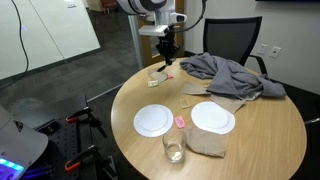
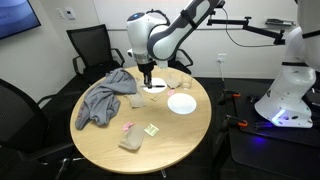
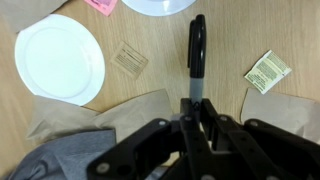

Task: Put the marker in the cup

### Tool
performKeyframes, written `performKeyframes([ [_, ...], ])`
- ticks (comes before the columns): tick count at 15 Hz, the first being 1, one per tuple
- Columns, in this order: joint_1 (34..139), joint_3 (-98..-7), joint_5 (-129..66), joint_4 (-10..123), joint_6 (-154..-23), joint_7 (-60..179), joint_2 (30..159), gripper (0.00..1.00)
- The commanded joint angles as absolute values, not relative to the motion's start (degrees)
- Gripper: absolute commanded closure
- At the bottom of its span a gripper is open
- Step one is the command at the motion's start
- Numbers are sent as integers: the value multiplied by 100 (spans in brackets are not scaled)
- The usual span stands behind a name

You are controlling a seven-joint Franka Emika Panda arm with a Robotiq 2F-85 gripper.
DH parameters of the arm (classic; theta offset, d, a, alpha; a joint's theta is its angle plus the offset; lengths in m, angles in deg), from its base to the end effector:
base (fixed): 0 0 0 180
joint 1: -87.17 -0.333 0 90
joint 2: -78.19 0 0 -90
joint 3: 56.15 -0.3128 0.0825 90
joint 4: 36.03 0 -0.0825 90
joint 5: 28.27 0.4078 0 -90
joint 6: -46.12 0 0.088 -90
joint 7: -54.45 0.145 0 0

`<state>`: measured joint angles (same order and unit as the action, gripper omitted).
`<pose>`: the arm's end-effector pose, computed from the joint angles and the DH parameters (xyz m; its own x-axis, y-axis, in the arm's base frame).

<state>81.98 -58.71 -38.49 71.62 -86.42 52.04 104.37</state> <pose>0.6439 0.0786 0.2081 0.9568 0.2890 -0.0320 0.2908 -0.9507 0.1074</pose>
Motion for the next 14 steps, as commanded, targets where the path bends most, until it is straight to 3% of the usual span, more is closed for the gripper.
performKeyframes([
  [1,8224,-5798,-3659,7612,-8458,5602,9684,97],
  [14,8676,-5408,-3306,8270,-8466,6151,8792,97],
])
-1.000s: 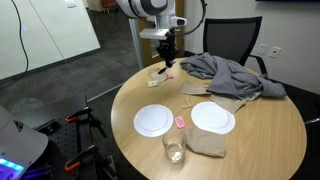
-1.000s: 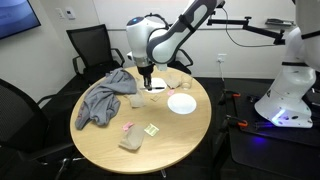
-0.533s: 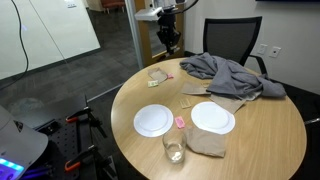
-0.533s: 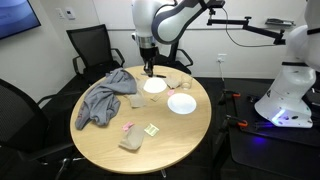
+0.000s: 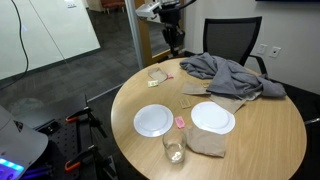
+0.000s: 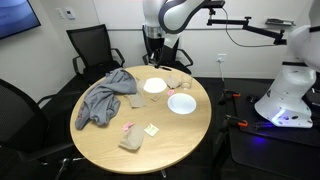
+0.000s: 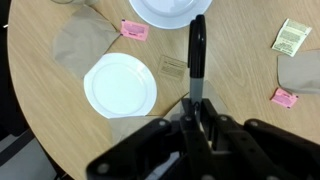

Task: Put the marker in the cup

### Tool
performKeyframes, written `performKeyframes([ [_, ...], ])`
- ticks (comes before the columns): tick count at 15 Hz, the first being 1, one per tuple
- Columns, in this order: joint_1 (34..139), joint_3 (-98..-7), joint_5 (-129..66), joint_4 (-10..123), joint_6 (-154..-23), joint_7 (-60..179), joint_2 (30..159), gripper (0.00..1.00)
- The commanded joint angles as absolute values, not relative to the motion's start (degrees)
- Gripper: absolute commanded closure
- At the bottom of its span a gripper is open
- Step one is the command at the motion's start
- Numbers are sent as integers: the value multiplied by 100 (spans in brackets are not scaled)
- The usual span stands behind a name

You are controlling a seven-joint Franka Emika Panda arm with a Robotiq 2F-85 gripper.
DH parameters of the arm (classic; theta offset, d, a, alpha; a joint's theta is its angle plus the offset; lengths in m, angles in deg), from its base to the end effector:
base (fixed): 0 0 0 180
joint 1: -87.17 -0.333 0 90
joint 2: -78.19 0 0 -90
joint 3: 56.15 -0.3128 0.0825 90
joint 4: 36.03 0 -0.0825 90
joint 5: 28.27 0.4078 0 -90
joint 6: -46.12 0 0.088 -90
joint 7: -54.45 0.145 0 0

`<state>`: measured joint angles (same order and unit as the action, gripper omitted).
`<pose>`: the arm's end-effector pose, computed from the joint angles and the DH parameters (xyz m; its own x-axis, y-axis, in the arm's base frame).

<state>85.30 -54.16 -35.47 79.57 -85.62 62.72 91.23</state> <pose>0.6169 -0.0073 0.2893 0.9961 -0.0608 0.0641 -0.0669 -0.9930 0.0975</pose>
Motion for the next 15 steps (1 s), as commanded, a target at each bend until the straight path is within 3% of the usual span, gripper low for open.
performKeyframes([
  [1,8596,-5416,-3492,8000,-8550,6258,9084,97],
  [2,8624,-5407,-3478,8019,-8552,6250,9076,86],
  [8,8600,-5424,-3478,8013,-8554,6250,9108,86],
  [9,8553,-5381,-3626,8046,-8662,6479,9099,97],
  [15,8349,-4897,-5037,8337,-9815,8546,8995,97],
])
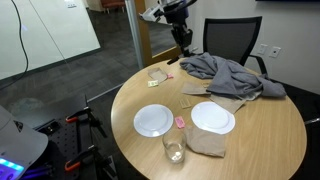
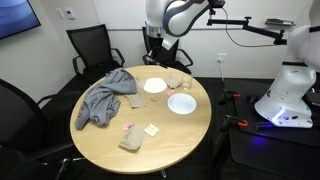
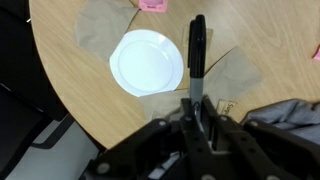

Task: Put the marker in the cup

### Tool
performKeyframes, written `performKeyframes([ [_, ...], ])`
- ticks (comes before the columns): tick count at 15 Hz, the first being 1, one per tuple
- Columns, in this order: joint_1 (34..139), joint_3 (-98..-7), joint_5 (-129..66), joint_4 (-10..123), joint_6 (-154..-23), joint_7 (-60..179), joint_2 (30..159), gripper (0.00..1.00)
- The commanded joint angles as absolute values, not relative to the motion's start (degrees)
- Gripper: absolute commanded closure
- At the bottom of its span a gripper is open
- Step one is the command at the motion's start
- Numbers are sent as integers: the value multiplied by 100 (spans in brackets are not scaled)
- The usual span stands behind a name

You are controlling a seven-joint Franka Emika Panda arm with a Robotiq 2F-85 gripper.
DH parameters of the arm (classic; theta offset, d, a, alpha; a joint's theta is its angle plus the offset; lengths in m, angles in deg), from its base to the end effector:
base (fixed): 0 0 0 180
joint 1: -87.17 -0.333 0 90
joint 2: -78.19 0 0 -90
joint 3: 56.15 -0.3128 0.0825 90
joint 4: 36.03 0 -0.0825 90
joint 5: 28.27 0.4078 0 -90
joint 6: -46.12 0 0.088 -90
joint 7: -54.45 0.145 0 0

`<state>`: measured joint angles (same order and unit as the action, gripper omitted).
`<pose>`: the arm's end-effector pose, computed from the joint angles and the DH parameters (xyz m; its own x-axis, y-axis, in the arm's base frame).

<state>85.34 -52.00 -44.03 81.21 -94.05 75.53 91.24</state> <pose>0.6269 -0.0318 0.2918 0.9584 -0.1852 0.2171 -0.2212 -0.9628 0.1553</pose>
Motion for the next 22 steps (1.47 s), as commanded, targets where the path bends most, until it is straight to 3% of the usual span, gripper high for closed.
performKeyframes([
  [1,8303,-4780,-5322,8378,-9943,8975,8983,97],
  [10,7520,-3657,-8147,8258,-9840,13164,9034,97],
  [16,6849,-3244,-9927,8228,-9038,15986,9093,97],
  [17,6785,-3277,-10177,8269,-8794,16455,9104,97],
  [18,7386,-4036,-10489,8301,-8400,16909,9048,97],
  [22,7678,-4768,-10788,8348,-7133,18037,9144,97],
])
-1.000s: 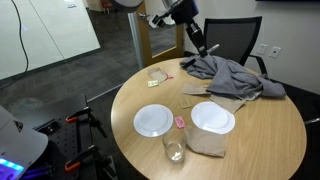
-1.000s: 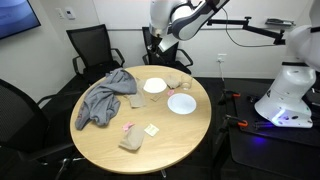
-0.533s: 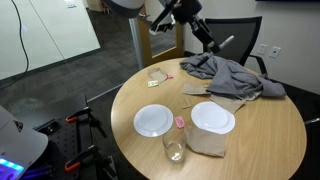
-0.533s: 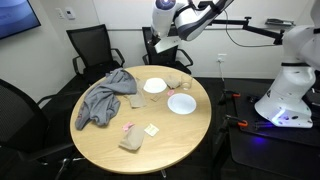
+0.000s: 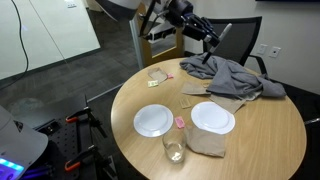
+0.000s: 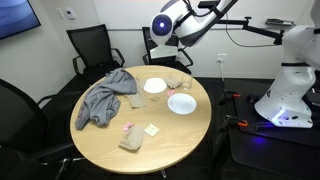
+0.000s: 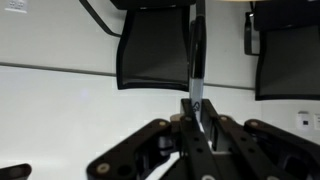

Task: Put the marker in the cup

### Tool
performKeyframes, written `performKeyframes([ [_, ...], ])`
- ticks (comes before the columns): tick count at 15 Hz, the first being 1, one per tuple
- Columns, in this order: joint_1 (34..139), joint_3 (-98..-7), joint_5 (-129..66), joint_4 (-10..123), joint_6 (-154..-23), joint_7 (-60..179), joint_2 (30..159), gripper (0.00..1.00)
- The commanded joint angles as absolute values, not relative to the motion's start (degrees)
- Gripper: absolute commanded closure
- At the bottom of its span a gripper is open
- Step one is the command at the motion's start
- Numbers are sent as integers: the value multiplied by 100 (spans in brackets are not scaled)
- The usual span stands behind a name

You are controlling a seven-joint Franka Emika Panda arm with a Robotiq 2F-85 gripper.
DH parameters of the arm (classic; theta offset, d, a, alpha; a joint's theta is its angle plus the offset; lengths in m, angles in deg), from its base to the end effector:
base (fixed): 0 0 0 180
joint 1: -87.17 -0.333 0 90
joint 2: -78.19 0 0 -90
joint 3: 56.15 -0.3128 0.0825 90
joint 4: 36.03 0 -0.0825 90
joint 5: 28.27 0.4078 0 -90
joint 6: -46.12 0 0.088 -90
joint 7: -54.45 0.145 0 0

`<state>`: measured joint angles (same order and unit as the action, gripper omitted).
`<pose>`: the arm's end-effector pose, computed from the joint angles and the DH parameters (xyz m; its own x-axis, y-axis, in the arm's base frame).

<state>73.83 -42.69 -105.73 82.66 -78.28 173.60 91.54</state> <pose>0.6157 -0.0677 0.2993 0.2287 -0.4105 0.8827 -0.9241 -0.3767 0.0643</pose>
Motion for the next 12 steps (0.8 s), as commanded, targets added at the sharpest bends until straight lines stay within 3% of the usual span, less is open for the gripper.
performKeyframes([
  [1,7747,-4910,-10765,8355,-6893,18198,9176,97],
  [12,8223,-5430,-10527,8323,-5350,18831,9579,97],
])
